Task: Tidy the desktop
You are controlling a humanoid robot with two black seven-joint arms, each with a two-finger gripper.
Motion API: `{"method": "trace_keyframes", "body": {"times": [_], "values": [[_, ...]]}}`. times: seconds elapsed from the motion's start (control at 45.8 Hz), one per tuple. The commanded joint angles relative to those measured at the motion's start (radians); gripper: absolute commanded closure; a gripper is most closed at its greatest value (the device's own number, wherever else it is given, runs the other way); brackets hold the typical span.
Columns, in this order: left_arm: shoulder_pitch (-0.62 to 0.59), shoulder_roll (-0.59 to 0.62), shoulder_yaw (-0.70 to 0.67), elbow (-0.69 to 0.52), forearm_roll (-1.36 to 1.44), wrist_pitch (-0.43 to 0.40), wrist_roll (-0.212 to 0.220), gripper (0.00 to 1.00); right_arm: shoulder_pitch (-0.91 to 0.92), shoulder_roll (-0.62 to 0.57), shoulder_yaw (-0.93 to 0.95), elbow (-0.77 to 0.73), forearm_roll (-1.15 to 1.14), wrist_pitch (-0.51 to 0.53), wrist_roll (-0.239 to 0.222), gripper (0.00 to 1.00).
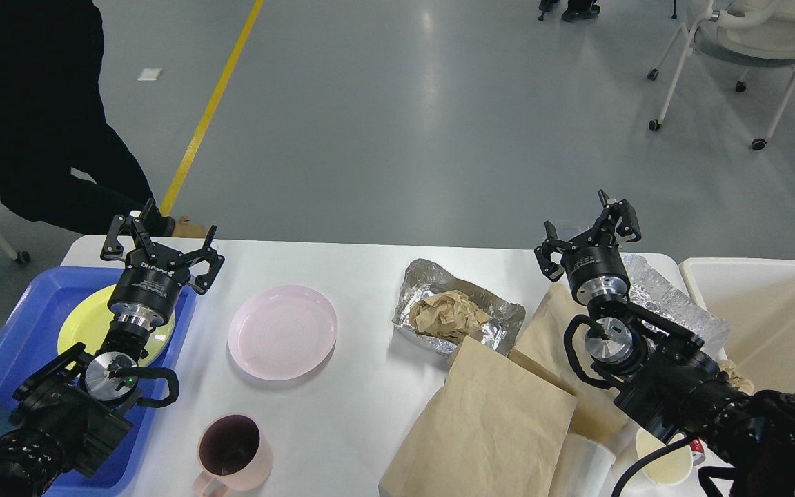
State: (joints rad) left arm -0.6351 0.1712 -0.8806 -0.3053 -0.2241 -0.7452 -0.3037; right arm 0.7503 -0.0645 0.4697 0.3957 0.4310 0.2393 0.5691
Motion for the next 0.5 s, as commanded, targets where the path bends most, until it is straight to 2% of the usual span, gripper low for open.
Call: {"method": "trace_keyframes", "body": {"times": [0.0,0.481], "values": [[0.000,0.001,0.000,0.000,0.000,0.000,0.000,0.01,0.000,0.000,0.000,0.000,0.000,0.000,0.000,0.00],[0.000,0.001,0.000,0.000,0.000,0.000,0.000,0.01,0.000,0.000,0.000,0.000,0.000,0.000,0.000,0.00]]}}
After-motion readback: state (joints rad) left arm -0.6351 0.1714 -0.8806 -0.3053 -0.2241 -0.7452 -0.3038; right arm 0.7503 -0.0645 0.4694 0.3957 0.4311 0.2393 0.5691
